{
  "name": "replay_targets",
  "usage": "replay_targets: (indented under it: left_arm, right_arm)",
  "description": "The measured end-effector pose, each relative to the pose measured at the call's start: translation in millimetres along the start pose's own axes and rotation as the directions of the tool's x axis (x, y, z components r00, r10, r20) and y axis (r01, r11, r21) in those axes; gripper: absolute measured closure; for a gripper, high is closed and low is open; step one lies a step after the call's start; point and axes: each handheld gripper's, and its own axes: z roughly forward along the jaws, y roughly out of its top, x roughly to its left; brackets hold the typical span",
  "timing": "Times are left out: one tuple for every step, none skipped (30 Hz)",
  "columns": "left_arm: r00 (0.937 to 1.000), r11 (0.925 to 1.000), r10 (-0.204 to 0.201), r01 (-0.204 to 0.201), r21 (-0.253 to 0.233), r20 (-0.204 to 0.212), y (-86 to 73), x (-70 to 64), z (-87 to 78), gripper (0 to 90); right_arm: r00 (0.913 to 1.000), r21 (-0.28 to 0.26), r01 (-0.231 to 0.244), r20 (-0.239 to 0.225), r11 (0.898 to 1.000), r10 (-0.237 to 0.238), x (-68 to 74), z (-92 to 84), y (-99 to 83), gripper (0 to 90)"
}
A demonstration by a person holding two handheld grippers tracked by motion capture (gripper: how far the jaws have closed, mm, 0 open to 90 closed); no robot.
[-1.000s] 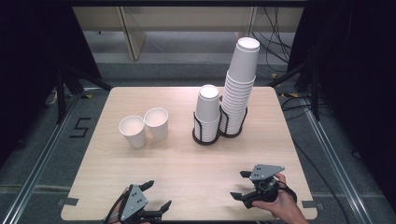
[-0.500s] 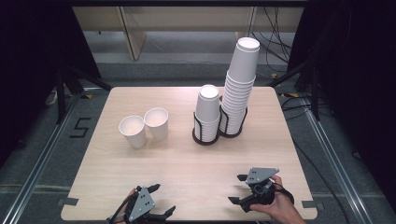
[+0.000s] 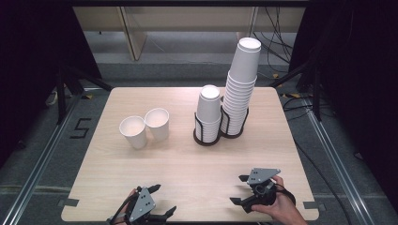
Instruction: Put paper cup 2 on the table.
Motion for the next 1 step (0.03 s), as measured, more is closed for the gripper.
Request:
replay_targets:
  left_arm:
    - [1.0000,1.0000,-0.002,0.002,-0.001,0.001,0.0,0.0,0.1,14.8]
  right_arm:
    - [1.0000,0.000,-0.002,0.002,1.000,0.002,-0.1,0.0,0.0,15.9]
